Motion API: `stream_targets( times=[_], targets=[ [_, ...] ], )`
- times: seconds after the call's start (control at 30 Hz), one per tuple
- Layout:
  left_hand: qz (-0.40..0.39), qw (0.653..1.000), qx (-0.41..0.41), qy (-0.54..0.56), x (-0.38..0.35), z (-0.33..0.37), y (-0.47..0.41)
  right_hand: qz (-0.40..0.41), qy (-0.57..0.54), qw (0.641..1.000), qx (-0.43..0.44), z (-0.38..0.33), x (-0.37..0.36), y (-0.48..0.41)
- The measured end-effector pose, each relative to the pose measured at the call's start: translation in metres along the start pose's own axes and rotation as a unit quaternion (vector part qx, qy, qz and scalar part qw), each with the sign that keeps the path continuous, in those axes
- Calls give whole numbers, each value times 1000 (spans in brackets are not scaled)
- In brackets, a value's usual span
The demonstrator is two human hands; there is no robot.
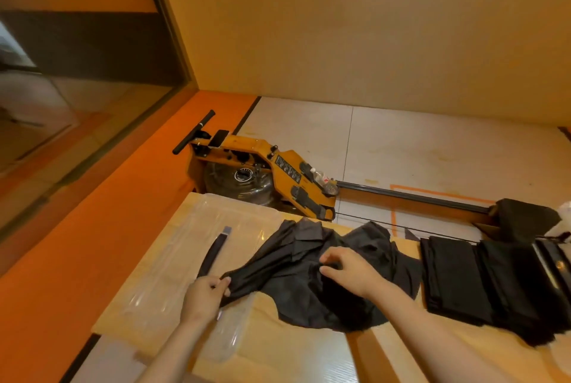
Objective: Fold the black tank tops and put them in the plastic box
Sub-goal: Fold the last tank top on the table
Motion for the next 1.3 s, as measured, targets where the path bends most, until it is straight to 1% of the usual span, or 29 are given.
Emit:
stream_targets(
  times=[0.07, 0.13, 0.17, 0.2, 0.23, 0.27, 0.3, 0.37, 0.43, 0.5, 0.57, 0.67, 0.73, 0.8, 0.9, 1.03, 1.1, 1.2, 1.3],
  targets=[
    [25, 999, 23, 7, 4, -23, -1, -46, 78, 996, 13, -1, -31, -7],
    [33, 998, 43, 36, 9, -40, -2, -136, 128, 982, 0, -3, -67, -8],
    [33, 997, 53, 51, 12, -45, -2, -178, 143, 974, -13, -6, -83, -8],
    [35, 996, 57, 61, 16, -49, -3, -203, 143, 968, -22, -10, -94, -8],
    [40, 995, 56, 67, 20, -52, -5, -210, 133, 968, -26, -16, -101, -10],
    [45, 995, 52, 71, 25, -55, -8, -200, 125, 971, -27, -22, -104, -14],
    [51, 995, 47, 76, 30, -56, -11, -169, 128, 977, -21, -28, -102, -21],
    [55, 994, 42, 84, 38, -57, -16, -71, 159, 985, 2, -38, -90, -40],
    [54, 994, 31, 89, 45, -60, -23, 17, 174, 985, 11, -44, -78, -60],
    [46, 995, 15, 86, 50, -62, -29, 66, 173, 983, -2, -44, -71, -78],
    [31, 996, 3, 83, 54, -65, -35, 73, 169, 982, -29, -34, -72, -93],
    [17, 997, -7, 78, 63, -69, -43, 41, 145, 987, -57, -20, -84, -110],
    [12, 997, -22, 76, 72, -71, -52, 15, 166, 985, -38, -20, -92, -119],
    [1, 997, -41, 70, 81, -71, -62, 8, 210, 977, -15, -25, -98, -123],
    [-34, 995, -61, 69, 91, -66, -73, 42, 218, 975, -8, -31, -101, -124],
    [-75, 988, -104, 90, 105, -46, -78, 134, 132, 982, -4, -48, -85, -127],
    [-75, 985, -127, 88, 115, -30, -80, 163, 85, 983, 5, -60, -70, -126],
    [-67, 982, -149, 94, 131, -5, -85, 185, 12, 983, -2, -77, -41, -118],
    [-58, 977, -171, 113, 145, 25, -80, 195, 17, 981, 2, -91, -12, -107]
  ],
)
Point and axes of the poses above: each hand's wrist, its own y-axis away from the middle knuckle, its own x-axis out of the back of the hand, z = x × y, the point moved 5 cm from there along -y, towards the middle knuckle, and after that the axes turned 14 degrees about x, right-handed, at the moved point
